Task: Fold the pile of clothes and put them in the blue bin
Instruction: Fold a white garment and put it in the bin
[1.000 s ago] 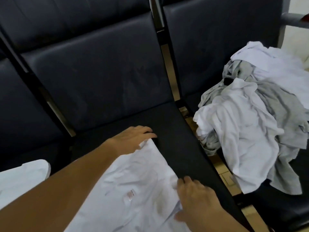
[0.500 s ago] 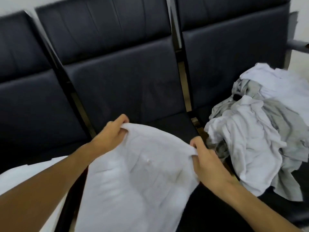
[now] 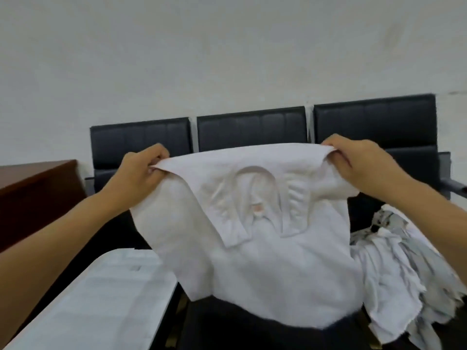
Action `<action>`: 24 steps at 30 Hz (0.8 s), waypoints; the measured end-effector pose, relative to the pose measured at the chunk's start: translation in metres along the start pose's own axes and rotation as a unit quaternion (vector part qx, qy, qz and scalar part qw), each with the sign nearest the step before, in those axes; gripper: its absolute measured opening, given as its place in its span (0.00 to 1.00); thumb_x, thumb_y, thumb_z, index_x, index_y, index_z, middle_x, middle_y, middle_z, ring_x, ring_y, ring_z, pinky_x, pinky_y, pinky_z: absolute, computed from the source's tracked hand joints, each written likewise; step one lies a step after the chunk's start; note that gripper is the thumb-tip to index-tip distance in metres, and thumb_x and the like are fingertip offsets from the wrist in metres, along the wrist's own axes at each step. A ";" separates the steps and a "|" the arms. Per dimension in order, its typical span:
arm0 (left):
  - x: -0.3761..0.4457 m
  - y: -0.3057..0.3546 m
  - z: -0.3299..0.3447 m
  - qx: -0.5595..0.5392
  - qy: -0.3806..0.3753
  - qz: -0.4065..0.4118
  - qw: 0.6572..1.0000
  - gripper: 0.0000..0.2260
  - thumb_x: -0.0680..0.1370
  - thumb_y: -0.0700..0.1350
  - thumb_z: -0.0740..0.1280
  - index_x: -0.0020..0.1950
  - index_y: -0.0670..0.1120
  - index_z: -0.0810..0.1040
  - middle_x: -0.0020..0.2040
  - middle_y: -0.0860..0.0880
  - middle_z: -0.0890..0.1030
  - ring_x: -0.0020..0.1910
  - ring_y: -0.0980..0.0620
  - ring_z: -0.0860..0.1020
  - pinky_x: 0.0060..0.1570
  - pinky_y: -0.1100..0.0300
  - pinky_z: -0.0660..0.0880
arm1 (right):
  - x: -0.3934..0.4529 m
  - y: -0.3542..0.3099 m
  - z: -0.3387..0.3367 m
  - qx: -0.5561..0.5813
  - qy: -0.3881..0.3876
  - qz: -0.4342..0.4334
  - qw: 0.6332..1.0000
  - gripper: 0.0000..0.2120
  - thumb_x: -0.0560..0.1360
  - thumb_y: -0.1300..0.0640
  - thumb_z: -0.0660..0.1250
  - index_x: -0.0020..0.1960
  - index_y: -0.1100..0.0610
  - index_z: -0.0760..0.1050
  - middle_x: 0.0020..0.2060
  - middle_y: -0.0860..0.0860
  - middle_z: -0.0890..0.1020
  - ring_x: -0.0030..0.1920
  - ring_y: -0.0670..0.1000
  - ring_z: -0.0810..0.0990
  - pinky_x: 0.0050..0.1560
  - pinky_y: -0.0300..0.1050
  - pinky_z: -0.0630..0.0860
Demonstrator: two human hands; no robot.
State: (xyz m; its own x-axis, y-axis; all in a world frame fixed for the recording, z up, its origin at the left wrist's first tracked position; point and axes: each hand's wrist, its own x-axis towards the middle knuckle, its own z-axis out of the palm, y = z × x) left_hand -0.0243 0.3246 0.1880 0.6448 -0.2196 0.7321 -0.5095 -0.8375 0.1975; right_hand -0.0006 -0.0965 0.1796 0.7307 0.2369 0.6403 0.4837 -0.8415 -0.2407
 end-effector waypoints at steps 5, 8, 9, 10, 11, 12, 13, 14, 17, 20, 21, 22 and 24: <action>-0.023 0.017 -0.037 0.006 -0.108 -0.044 0.993 0.16 0.79 0.36 0.65 0.45 0.59 0.74 0.42 0.55 0.82 0.42 0.58 0.80 0.43 0.64 0.73 | -0.002 -0.013 -0.049 0.037 -0.060 0.004 0.997 0.07 0.80 0.53 0.62 0.50 0.50 0.79 0.43 0.48 0.83 0.44 0.50 0.81 0.48 0.55 0.79; -0.031 0.036 -0.055 0.006 -0.122 -0.056 0.991 0.09 0.79 0.40 0.68 0.39 0.50 0.81 0.35 0.52 0.81 0.37 0.62 0.79 0.36 0.70 0.72 | -0.014 -0.023 -0.073 0.055 -0.133 -0.002 0.990 0.06 0.77 0.51 0.67 0.45 0.45 0.82 0.39 0.42 0.84 0.42 0.43 0.82 0.45 0.40 0.78; -0.033 0.042 -0.061 -0.003 -0.127 -0.074 0.989 0.10 0.78 0.41 0.68 0.37 0.45 0.81 0.32 0.50 0.80 0.33 0.61 0.78 0.33 0.72 0.71 | -0.017 -0.025 -0.079 0.071 -0.150 0.004 0.986 0.06 0.77 0.52 0.68 0.44 0.45 0.83 0.38 0.41 0.85 0.41 0.42 0.82 0.41 0.35 0.77; -0.036 0.046 -0.065 -0.029 -0.145 -0.097 0.984 0.11 0.78 0.42 0.69 0.35 0.42 0.82 0.31 0.48 0.80 0.30 0.60 0.76 0.31 0.72 0.70 | -0.020 -0.024 -0.083 0.091 -0.166 0.012 0.982 0.07 0.76 0.54 0.69 0.43 0.46 0.84 0.38 0.41 0.85 0.41 0.41 0.82 0.40 0.34 0.76; -0.038 0.047 -0.070 -0.073 -0.168 -0.123 0.975 0.12 0.77 0.45 0.71 0.35 0.41 0.82 0.31 0.46 0.80 0.30 0.58 0.76 0.30 0.71 0.71 | -0.021 -0.023 -0.085 0.112 -0.178 0.021 0.977 0.08 0.77 0.56 0.69 0.42 0.48 0.85 0.38 0.42 0.85 0.41 0.41 0.83 0.40 0.34 0.76; -0.041 0.046 -0.073 -0.125 -0.196 -0.152 0.961 0.13 0.75 0.49 0.73 0.35 0.41 0.82 0.32 0.44 0.81 0.31 0.55 0.77 0.29 0.69 0.73 | -0.020 -0.021 -0.086 0.131 -0.192 0.036 0.972 0.10 0.77 0.58 0.69 0.41 0.49 0.85 0.39 0.44 0.86 0.40 0.42 0.83 0.41 0.36 0.76; -0.045 0.044 -0.074 -0.176 -0.225 -0.179 0.942 0.16 0.71 0.55 0.75 0.36 0.42 0.83 0.33 0.43 0.82 0.31 0.53 0.79 0.29 0.66 0.75 | -0.019 -0.018 -0.085 0.151 -0.209 0.050 0.965 0.11 0.77 0.59 0.68 0.40 0.50 0.85 0.39 0.47 0.86 0.40 0.44 0.83 0.43 0.38 0.76; -0.047 0.040 -0.071 -0.215 -0.253 -0.206 0.921 0.21 0.66 0.61 0.77 0.38 0.42 0.83 0.35 0.42 0.84 0.31 0.51 0.80 0.29 0.64 0.77 | -0.016 -0.015 -0.082 0.165 -0.233 0.067 0.956 0.11 0.78 0.60 0.67 0.41 0.50 0.85 0.40 0.49 0.86 0.40 0.47 0.83 0.44 0.42 0.77; -0.053 0.009 -0.035 -0.280 -0.328 -0.279 0.858 0.32 0.56 0.63 0.82 0.48 0.41 0.84 0.46 0.37 0.85 0.41 0.43 0.84 0.37 0.56 0.82 | -0.007 0.003 -0.047 0.188 -0.312 0.124 0.923 0.11 0.78 0.60 0.66 0.42 0.54 0.85 0.41 0.54 0.86 0.41 0.53 0.84 0.46 0.50 0.80; -0.060 -0.022 0.022 -0.261 -0.381 -0.324 0.826 0.24 0.67 0.56 0.79 0.52 0.38 0.81 0.50 0.37 0.84 0.47 0.40 0.84 0.44 0.51 0.83 | -0.005 0.027 0.007 0.151 -0.383 0.166 0.896 0.10 0.79 0.57 0.67 0.44 0.58 0.85 0.41 0.56 0.87 0.41 0.54 0.84 0.49 0.52 0.80; -0.064 -0.032 0.043 -0.238 -0.397 -0.328 0.824 0.19 0.72 0.52 0.76 0.52 0.38 0.81 0.50 0.38 0.85 0.48 0.40 0.84 0.46 0.50 0.83 | -0.005 0.036 0.028 0.111 -0.404 0.162 0.893 0.11 0.79 0.54 0.67 0.44 0.57 0.85 0.40 0.54 0.87 0.40 0.52 0.84 0.48 0.50 0.81; -0.068 -0.044 0.070 -0.207 -0.414 -0.327 0.824 0.14 0.76 0.49 0.73 0.52 0.39 0.81 0.49 0.40 0.85 0.48 0.41 0.84 0.48 0.50 0.82 | -0.004 0.048 0.056 0.064 -0.416 0.155 0.894 0.12 0.79 0.51 0.67 0.43 0.55 0.85 0.37 0.52 0.86 0.39 0.52 0.84 0.46 0.48 0.80; -0.076 -0.067 0.118 -0.128 -0.429 -0.298 0.843 0.07 0.78 0.47 0.71 0.47 0.44 0.82 0.45 0.43 0.84 0.43 0.46 0.83 0.45 0.55 0.80 | -0.007 0.075 0.111 -0.009 -0.395 0.136 0.908 0.13 0.79 0.47 0.66 0.40 0.52 0.82 0.36 0.53 0.83 0.39 0.54 0.80 0.41 0.46 0.76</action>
State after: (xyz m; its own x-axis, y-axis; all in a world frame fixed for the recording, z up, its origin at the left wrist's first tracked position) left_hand 0.0283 0.3386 0.0417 0.9486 -0.1705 -0.2667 0.0158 -0.8159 0.5779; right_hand 0.0843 -0.1074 0.0762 0.9431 0.2874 -0.1670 0.2304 -0.9274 -0.2948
